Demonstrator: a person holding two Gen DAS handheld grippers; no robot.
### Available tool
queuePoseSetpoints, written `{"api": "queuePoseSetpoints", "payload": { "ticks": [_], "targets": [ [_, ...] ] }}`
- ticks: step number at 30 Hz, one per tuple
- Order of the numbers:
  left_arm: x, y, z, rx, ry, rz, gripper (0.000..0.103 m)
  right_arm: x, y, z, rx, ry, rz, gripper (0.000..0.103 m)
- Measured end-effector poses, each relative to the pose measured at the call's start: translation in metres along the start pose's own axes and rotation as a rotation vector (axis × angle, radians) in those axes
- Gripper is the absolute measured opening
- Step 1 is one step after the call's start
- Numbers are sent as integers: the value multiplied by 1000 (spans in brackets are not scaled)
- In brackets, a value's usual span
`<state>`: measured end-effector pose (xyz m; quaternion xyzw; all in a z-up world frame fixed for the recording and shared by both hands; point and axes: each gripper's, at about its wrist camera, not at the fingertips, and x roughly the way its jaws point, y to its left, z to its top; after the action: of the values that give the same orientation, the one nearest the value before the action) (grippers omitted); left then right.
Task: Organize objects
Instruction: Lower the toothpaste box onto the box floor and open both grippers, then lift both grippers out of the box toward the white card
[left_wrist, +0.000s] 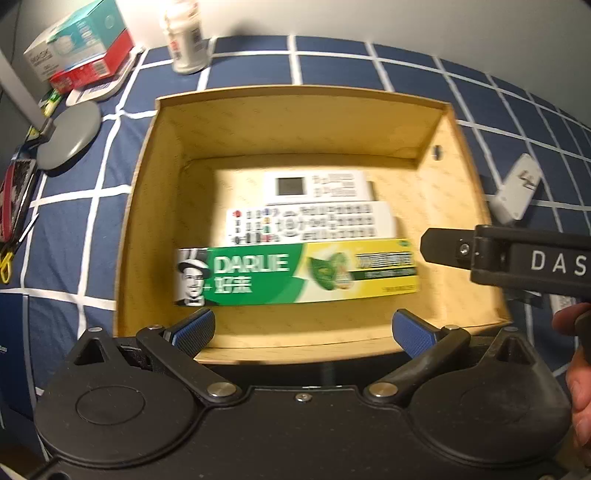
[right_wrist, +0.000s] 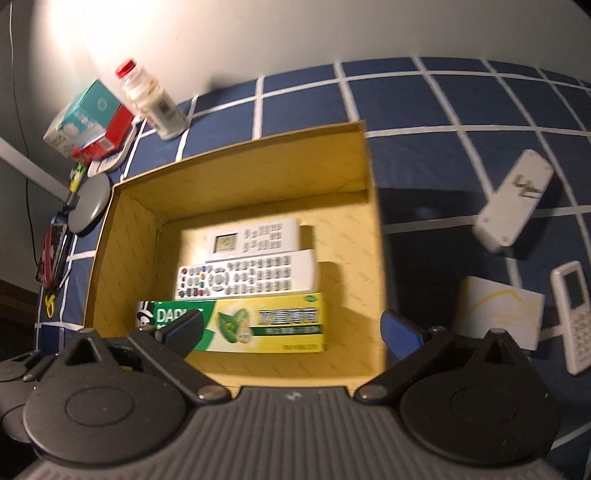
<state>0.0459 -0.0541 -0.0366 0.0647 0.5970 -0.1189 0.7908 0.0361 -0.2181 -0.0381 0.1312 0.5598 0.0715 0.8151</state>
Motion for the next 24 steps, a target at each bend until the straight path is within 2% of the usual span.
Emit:
{"api": "queuePoseSetpoints", "payload": {
  "ticks": [7,13,24],
  "targets": [
    [-15,-49,4,62,-50,-57,103,-36,-53,-4,58,-47,-17,103],
    [-20,-106,13,131,-77,-105,103,-63,-105,-2,122,-81,-41,103],
    [-6,-196,28,261,-59,-156,103,-87,-189,-1,238,-108,-74,103]
  ]
}}
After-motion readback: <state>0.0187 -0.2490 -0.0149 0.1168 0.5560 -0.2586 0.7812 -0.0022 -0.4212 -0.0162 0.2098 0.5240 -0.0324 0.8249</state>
